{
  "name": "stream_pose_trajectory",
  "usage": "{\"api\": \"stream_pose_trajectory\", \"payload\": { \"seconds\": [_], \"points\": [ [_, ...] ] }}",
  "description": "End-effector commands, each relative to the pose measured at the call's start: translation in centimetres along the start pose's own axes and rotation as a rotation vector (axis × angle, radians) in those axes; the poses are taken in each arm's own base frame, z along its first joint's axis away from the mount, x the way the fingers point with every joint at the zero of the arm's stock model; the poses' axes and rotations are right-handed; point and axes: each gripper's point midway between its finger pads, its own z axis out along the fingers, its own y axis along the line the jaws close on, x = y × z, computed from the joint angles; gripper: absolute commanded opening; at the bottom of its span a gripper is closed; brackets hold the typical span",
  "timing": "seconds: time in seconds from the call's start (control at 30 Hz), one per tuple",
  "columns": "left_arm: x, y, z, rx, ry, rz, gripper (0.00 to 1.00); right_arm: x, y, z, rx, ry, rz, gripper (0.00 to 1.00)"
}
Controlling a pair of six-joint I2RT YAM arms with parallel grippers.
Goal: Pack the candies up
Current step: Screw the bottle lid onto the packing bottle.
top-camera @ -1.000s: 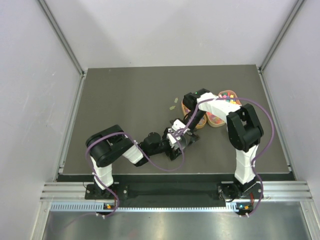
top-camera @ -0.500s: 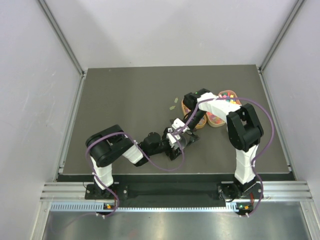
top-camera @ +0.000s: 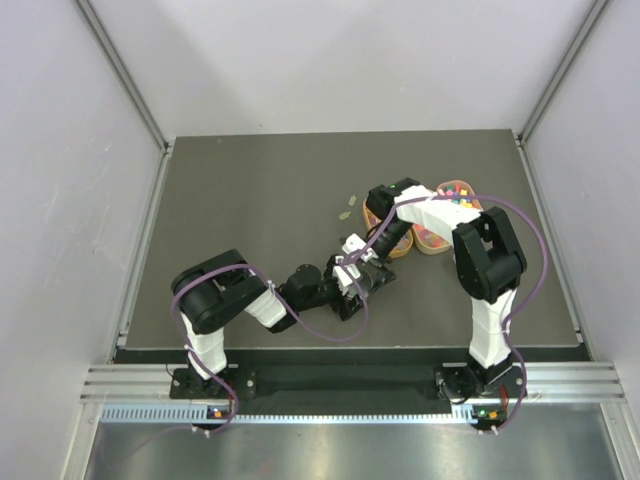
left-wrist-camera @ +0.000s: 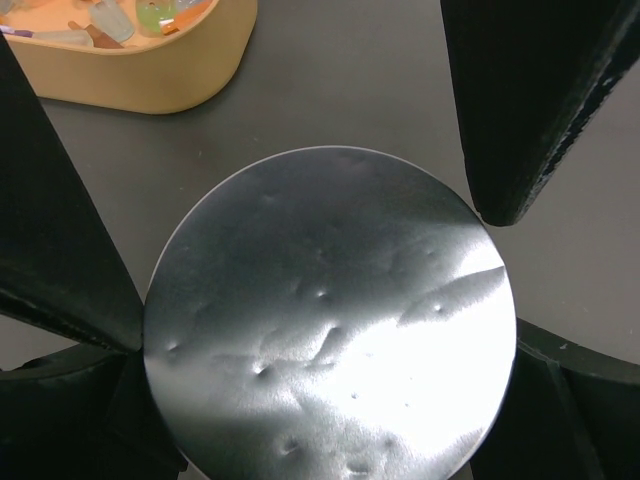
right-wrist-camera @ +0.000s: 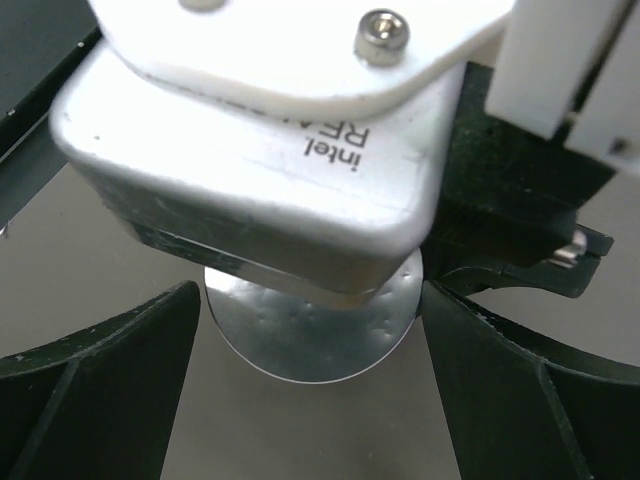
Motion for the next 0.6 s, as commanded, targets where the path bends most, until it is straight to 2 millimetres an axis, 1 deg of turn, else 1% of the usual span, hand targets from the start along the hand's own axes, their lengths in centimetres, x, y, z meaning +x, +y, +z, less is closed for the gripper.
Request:
{"api": "stream_pose_trajectory", "payload": {
  "seconds": [0.0, 0.1, 0.17, 0.27, 0.3, 0.4, 0.57],
  "points": [
    [3.6, 0.3, -0.6, -0.014, 0.130, 0.043, 0.59, -2.3, -2.2, 2.7, 0.041, -0.158, -0.060, 0.89],
    [3.6, 0.4, -0.5, -0.014, 0.130, 0.043, 0.59, -1.9, -2.2, 3.0, 0.051, -0.153, -0.046, 0.88],
    [3.7, 0.3, -0.5, -0.012, 0.133, 0.042, 0.59, -2.0, -2.2, 3.1, 0.052, -0.154, -0.043, 0.85],
    [3.8, 0.2, -0.5, -0.008, 0.135, 0.041, 0.57, -1.9, -2.3, 3.4, 0.053, -0.150, -0.016, 0.73],
    [3.7, 0.3, -0.5, -0.013, 0.136, 0.039, 0.57, -1.9, -2.4, 3.4, 0.060, -0.145, -0.004, 0.66],
    [3.9, 0.5, -0.5, -0.020, 0.142, 0.036, 0.56, -1.5, -2.1, 3.7, 0.067, -0.122, 0.028, 0.56],
    [3.9, 0.7, -0.5, -0.032, 0.146, 0.032, 0.54, -0.7, -1.9, 4.3, 0.106, -0.072, 0.099, 0.51]
  ]
}}
